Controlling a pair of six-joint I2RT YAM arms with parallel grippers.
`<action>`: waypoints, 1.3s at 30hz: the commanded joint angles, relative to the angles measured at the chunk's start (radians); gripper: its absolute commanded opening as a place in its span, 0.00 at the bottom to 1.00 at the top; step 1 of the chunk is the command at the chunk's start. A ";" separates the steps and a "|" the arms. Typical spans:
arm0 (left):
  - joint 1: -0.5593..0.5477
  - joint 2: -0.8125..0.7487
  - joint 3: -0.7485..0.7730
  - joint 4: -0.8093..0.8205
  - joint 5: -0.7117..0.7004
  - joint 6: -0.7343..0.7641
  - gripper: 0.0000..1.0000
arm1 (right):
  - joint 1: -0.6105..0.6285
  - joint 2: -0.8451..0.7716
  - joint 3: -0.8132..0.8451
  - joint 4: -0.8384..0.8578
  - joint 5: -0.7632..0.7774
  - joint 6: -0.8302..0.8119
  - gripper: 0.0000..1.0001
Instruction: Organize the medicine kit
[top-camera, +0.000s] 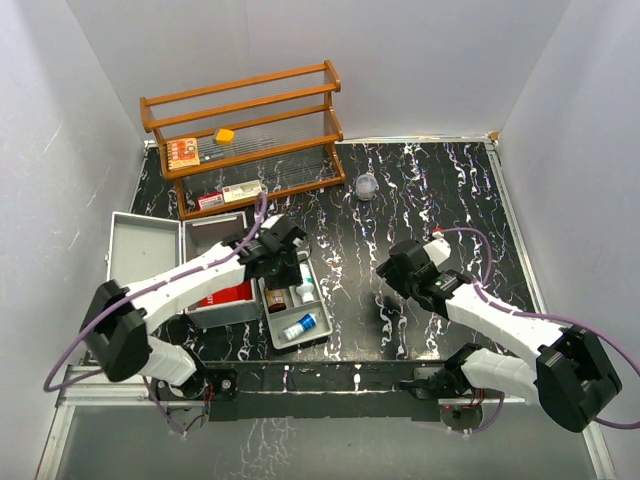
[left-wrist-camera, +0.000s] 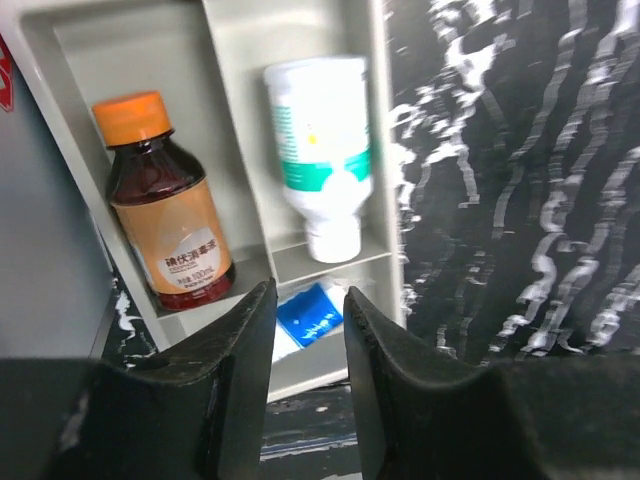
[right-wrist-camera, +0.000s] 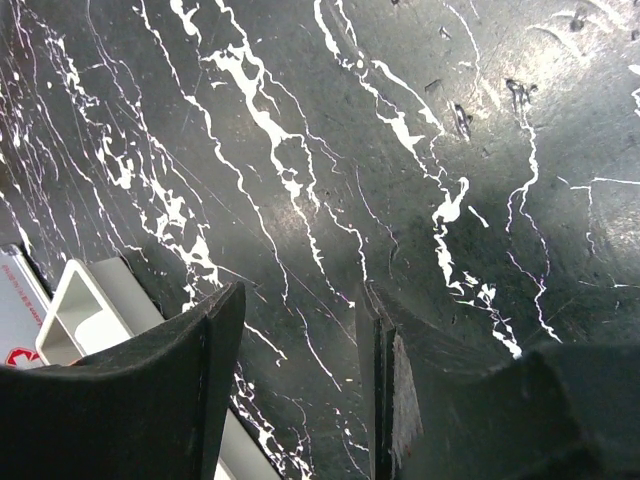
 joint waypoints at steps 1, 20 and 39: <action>-0.038 0.100 0.052 -0.141 -0.104 -0.066 0.30 | -0.021 0.000 -0.026 0.084 -0.060 -0.038 0.46; -0.048 0.213 0.019 -0.073 -0.083 -0.104 0.28 | -0.055 0.024 -0.064 0.139 -0.114 -0.060 0.44; -0.048 0.301 -0.024 -0.020 -0.088 -0.088 0.16 | -0.061 0.001 -0.075 0.132 -0.118 -0.053 0.44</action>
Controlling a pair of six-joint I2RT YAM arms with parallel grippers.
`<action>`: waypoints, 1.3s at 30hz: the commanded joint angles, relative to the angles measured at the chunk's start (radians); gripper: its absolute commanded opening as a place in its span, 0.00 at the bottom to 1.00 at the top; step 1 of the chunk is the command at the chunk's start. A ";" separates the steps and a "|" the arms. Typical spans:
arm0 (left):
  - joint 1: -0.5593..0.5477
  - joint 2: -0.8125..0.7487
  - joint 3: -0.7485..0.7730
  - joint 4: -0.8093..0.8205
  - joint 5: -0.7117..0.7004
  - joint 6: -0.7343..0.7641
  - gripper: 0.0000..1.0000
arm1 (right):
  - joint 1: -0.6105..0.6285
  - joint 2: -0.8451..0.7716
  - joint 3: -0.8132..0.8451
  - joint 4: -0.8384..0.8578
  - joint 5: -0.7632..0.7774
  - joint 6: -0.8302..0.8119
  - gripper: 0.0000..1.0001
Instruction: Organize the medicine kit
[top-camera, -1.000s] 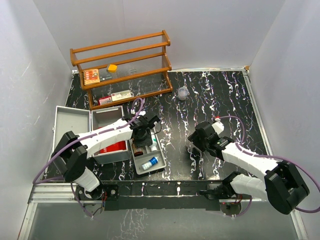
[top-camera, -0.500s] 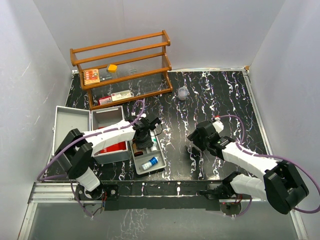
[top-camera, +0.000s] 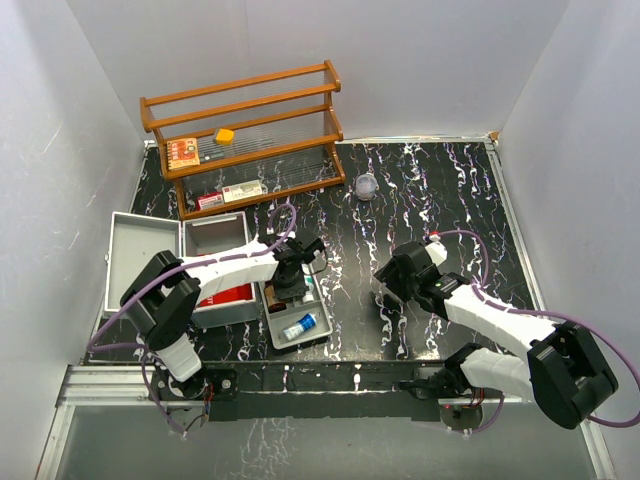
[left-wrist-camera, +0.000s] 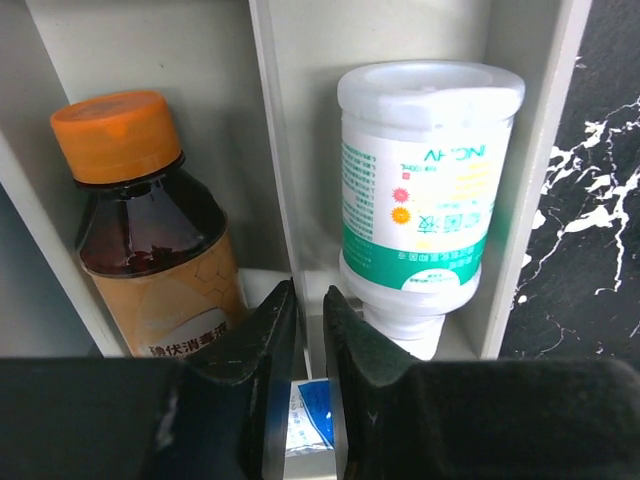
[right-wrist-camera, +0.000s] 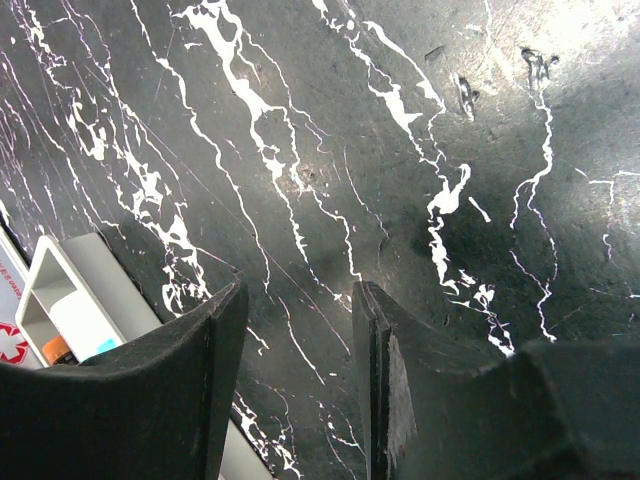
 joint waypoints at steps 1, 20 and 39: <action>-0.007 0.000 -0.042 -0.022 -0.034 -0.022 0.15 | -0.007 -0.027 -0.014 0.039 0.013 -0.004 0.44; -0.025 -0.062 -0.035 -0.037 -0.066 0.032 0.00 | -0.012 -0.036 -0.018 0.035 0.019 0.002 0.43; -0.026 -0.083 0.217 -0.146 0.042 0.223 0.00 | -0.014 -0.057 -0.014 0.019 0.029 0.007 0.43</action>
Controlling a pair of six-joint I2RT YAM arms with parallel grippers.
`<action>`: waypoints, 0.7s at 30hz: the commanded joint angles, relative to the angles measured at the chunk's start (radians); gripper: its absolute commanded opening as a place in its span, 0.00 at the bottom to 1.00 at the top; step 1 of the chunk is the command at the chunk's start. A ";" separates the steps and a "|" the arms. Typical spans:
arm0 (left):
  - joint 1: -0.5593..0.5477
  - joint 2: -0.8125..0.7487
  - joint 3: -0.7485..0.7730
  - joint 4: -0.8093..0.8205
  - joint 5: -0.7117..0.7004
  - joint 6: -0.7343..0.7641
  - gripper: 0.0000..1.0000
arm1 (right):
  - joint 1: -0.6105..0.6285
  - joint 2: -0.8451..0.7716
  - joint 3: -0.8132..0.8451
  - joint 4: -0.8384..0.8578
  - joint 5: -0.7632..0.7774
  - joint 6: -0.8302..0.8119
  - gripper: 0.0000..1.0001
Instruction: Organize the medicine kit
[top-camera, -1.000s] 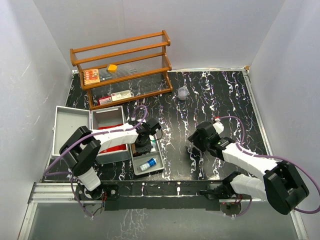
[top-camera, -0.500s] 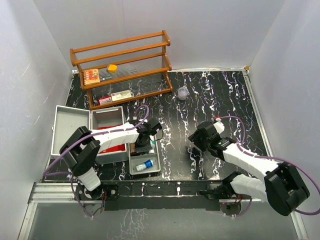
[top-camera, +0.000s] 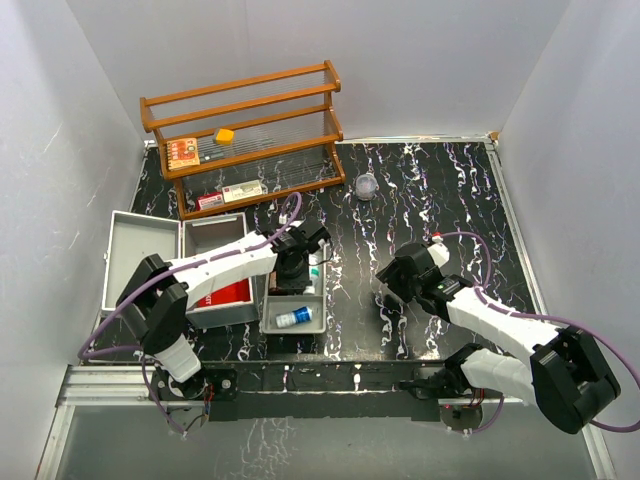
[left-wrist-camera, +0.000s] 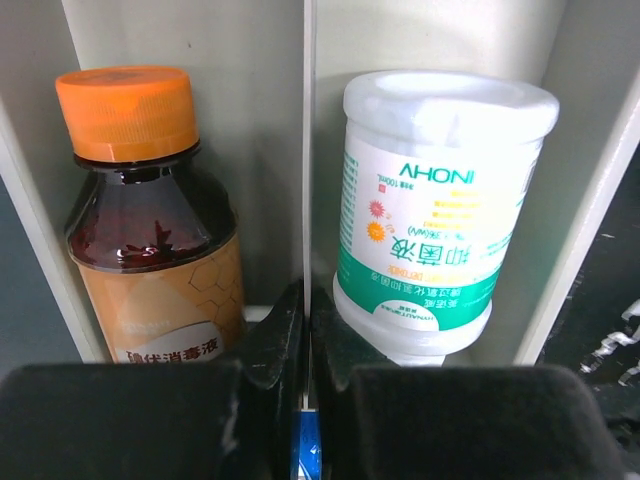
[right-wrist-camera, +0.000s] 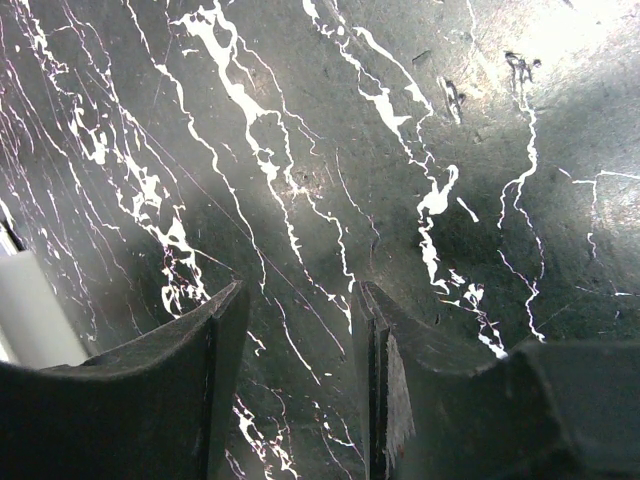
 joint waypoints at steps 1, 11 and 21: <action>-0.005 -0.051 0.119 -0.028 0.039 0.065 0.00 | -0.007 -0.032 0.005 0.016 0.027 0.006 0.43; -0.004 -0.034 0.272 -0.094 0.072 0.151 0.00 | -0.007 -0.031 0.014 0.013 0.024 0.003 0.43; 0.083 -0.040 0.437 -0.291 0.013 0.227 0.00 | -0.011 -0.024 0.020 0.008 0.023 0.004 0.43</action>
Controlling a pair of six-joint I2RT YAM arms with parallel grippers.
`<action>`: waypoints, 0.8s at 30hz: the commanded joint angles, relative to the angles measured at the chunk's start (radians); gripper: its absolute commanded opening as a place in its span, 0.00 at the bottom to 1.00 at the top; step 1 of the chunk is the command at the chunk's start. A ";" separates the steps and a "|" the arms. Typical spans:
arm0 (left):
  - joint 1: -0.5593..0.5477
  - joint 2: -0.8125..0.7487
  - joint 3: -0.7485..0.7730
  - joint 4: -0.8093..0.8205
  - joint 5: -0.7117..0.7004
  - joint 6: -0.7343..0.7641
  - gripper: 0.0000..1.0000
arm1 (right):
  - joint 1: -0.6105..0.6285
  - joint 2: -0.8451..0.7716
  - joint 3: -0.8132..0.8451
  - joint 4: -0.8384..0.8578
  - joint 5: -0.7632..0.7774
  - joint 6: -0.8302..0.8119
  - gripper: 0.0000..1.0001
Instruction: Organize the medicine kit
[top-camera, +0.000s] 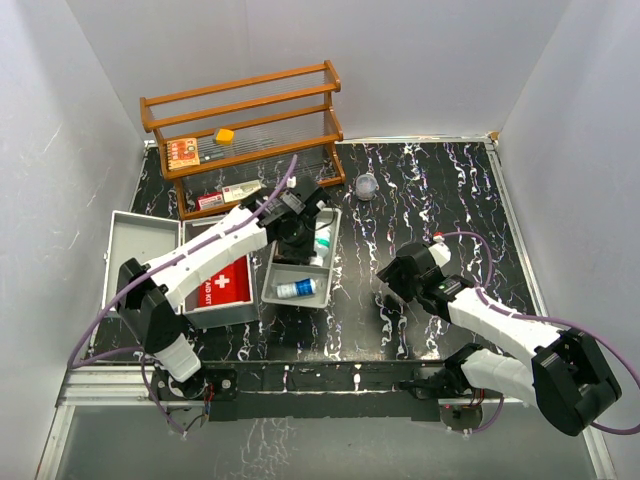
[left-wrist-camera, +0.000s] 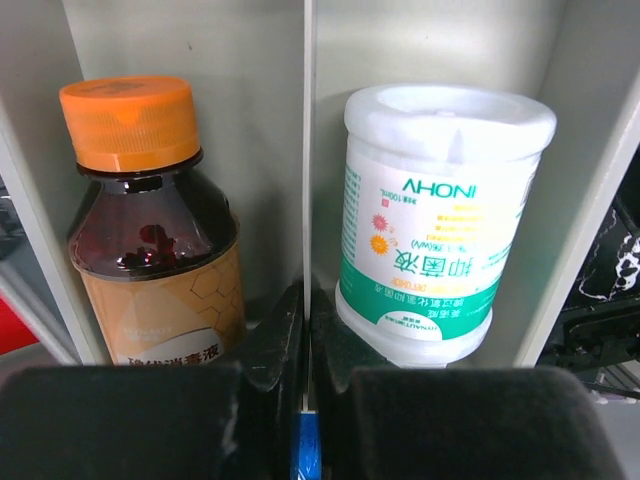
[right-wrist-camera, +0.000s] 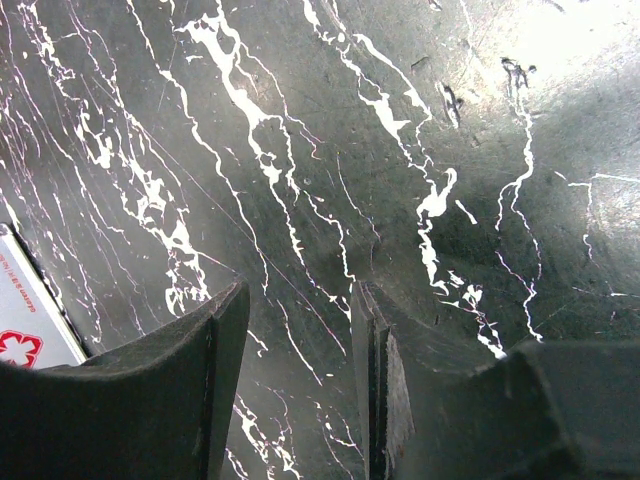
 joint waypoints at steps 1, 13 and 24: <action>0.068 -0.049 0.079 -0.122 -0.047 0.053 0.00 | -0.006 -0.010 0.021 0.013 0.018 0.005 0.43; 0.312 -0.217 0.002 -0.212 -0.093 0.113 0.00 | -0.005 0.007 0.013 0.025 0.003 0.005 0.42; 0.540 -0.349 -0.191 -0.104 -0.069 0.263 0.00 | -0.009 0.054 0.035 0.037 -0.039 -0.033 0.42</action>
